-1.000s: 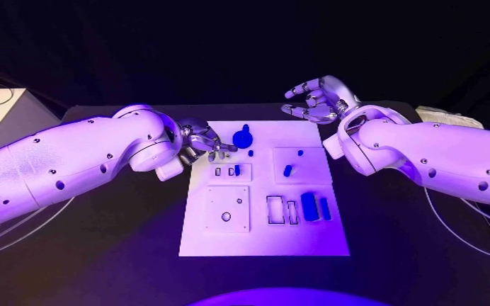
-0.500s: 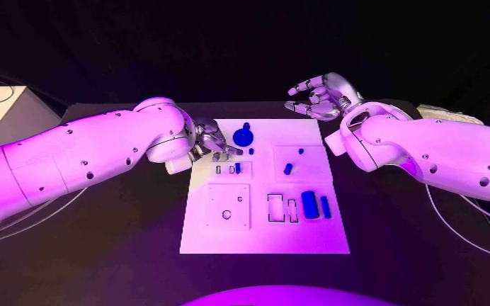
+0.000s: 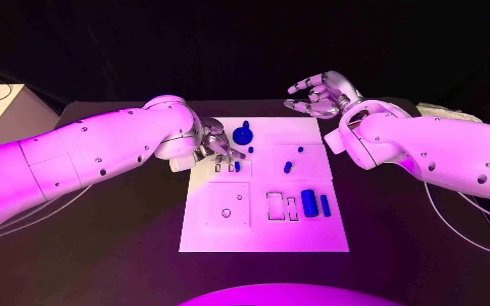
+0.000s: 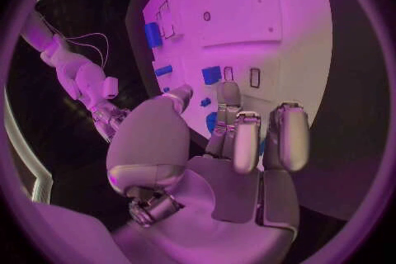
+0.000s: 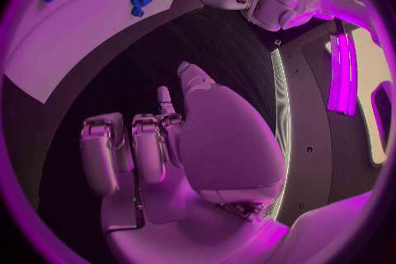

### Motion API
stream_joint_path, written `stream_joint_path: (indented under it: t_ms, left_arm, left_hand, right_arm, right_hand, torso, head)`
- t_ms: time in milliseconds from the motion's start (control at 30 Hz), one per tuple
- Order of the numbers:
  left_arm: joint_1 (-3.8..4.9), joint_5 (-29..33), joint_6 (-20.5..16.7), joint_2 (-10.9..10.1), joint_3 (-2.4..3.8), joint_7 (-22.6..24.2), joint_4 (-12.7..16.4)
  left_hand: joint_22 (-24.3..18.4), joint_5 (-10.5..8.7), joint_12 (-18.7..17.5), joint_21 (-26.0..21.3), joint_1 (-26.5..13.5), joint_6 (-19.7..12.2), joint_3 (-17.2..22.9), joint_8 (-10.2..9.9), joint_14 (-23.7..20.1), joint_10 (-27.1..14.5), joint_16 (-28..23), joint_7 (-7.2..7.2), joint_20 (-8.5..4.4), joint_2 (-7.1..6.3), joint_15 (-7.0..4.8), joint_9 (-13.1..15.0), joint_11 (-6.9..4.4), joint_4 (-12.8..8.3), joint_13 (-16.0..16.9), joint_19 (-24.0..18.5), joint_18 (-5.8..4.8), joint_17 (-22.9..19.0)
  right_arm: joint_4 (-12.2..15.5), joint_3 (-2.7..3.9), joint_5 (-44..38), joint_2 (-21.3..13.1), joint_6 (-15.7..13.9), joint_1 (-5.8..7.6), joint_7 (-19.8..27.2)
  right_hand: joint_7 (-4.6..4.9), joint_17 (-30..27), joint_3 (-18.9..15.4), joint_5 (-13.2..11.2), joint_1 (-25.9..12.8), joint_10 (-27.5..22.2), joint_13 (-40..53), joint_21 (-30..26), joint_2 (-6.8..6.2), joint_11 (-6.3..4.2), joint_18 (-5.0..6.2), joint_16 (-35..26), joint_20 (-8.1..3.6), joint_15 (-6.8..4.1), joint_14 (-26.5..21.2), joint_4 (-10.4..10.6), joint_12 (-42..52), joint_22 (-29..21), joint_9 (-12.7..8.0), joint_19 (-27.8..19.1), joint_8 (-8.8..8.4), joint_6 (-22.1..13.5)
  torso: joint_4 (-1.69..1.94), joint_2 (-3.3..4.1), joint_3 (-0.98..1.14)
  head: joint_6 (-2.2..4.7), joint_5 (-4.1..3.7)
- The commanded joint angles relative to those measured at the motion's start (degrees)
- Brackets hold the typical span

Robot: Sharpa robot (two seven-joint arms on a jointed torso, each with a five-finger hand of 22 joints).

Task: Assemble the parts on the task board

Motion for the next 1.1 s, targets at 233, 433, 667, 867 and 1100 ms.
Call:
stream_joint_path:
  t_ms: [233, 433, 667, 867, 1100]
  left_arm:
    - [0.14, -0.58, 2.7, 1.31, -0.3, -0.37, -1.29]
    - [0.12, -0.6, 3.04, 1.86, -0.55, -0.39, -1.79]
    - [0.09, 0.01, 3.32, 2.37, -0.74, -0.35, -2.16]
    - [0.07, 0.5, 3.99, 2.58, -0.82, -0.33, -2.35]
    - [0.05, 0.8, 4.75, 2.82, -0.93, -0.35, -2.45]
  left_hand:
    - [0.14, -0.17, 0.52, 0.01, 0.61, -0.53, -0.11, -0.15, 4.4, -0.09, 0.28, 0.1, -0.13, 0.54, -0.23, 0.3, -0.02, -0.14, 0.26, 0.23, -0.53, 10.65]
    - [0.21, -0.17, 0.63, 0.04, 0.91, -0.56, -0.05, -0.18, 4.44, -0.09, 0.33, 0.12, -0.11, 0.71, -0.22, 0.43, -0.01, -0.15, 0.39, 0.27, -0.55, 10.75]
    - [0.24, -0.16, 0.7, 0.05, 1.62, -0.6, 0.19, -0.26, 4.43, -0.23, 0.32, 0.14, -0.07, 1.12, -0.18, 0.71, 0.02, -0.17, 0.43, 0.26, -0.55, 10.75]
    - [0.25, -0.16, 0.82, 0.06, 2.41, -0.6, 0.55, -0.35, 4.45, -0.29, 0.34, 0.15, -0.04, 1.47, -0.16, 0.98, 0.03, -0.23, 0.58, 0.24, -0.54, 10.82]
    - [0.33, -0.14, 0.97, 0.09, 3.43, -0.52, 1.05, -0.44, 4.48, -0.3, 0.38, 0.13, -0.02, 1.69, -0.16, 1.31, 0.01, -0.34, 0.79, 0.26, -0.55, 10.92]
  right_arm:
    - [-0.09, 0.02, -0.53, 0.09, 0.73, 0.01, -0.51]
    - [-0.12, 0.02, -0.57, 0.1, 0.83, 0.01, -0.62]
    - [-0.35, 0.01, -0.65, 0.3, 1.31, 0.0, -0.81]
    - [-0.55, 0.01, -0.69, 0.51, 1.58, -0.02, -0.95]
    - [-0.78, 0.0, -0.71, 0.77, 1.74, -0.08, -1.01]
  right_hand:
    - [0.14, 11.44, 0.39, 0.24, -0.21, 1.19, 10.57, -0.39, 0.1, -0.45, -0.5, -0.16, -0.29, -0.15, 5.07, 0.06, -0.17, 14.07, -0.03, 5.44, 0.03, -0.16]
    - [0.15, 11.34, 0.48, 0.27, -0.29, 1.14, 10.53, -0.48, 0.12, -0.43, -0.48, -0.2, -0.29, -0.14, 5.05, 0.07, -0.21, 13.99, -0.04, 5.4, 0.02, -0.23]
    - [0.17, 11.32, 0.63, 0.45, -0.51, 1.15, 10.53, -0.45, 0.26, -0.41, -0.49, -0.21, -0.27, -0.13, 5.04, 0.13, -0.2, 14.03, -0.03, 5.42, 0.09, -0.24]
    - [0.17, 11.32, 0.63, 0.45, -0.51, 1.15, 10.53, -0.45, 0.26, -0.41, -0.49, -0.21, -0.27, -0.13, 5.04, 0.13, -0.2, 14.03, -0.03, 5.42, 0.09, -0.24]
    - [0.17, 11.31, 0.68, 0.51, -0.56, 1.2, 10.58, -0.44, 0.28, -0.41, -0.49, -0.22, -0.27, -0.12, 5.04, 0.13, -0.15, 14.03, -0.03, 5.42, 0.1, -0.24]
  torso:
    - [-0.02, 0.13, -0.01]
    - [-0.04, 0.11, 0.05]
    - [0.01, 0.06, -0.01]
    - [0.1, 0.05, 0.03]
    - [0.05, 0.04, 0.04]
  head:
    - [-0.15, -0.17]
    - [-0.62, -0.18]
    - [-0.75, -0.55]
    - [-1.04, -0.58]
    - [-1.18, -0.58]
